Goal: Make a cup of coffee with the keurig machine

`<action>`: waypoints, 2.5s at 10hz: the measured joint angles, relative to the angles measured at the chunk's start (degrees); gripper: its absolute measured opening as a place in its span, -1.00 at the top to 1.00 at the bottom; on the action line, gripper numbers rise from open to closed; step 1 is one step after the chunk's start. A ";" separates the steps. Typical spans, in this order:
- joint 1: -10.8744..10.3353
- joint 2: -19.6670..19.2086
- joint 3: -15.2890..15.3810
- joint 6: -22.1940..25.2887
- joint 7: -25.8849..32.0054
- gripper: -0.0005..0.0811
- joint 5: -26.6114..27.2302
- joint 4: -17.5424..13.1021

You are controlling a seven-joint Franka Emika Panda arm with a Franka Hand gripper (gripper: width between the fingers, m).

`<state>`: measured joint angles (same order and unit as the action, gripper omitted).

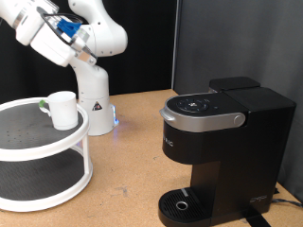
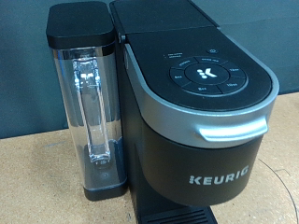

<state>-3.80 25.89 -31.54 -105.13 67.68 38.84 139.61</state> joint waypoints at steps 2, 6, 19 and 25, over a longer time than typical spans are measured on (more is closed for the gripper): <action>1.51 1.99 -0.09 2.24 -0.21 0.98 -2.05 0.38; 2.21 2.51 -0.29 2.74 0.03 0.98 -2.68 0.66; 7.86 5.81 -9.21 18.11 5.50 0.98 -14.62 -1.98; 11.15 6.17 -14.02 19.59 6.22 0.98 -16.03 -2.51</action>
<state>7.36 32.07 -45.56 -85.54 73.90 22.81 137.10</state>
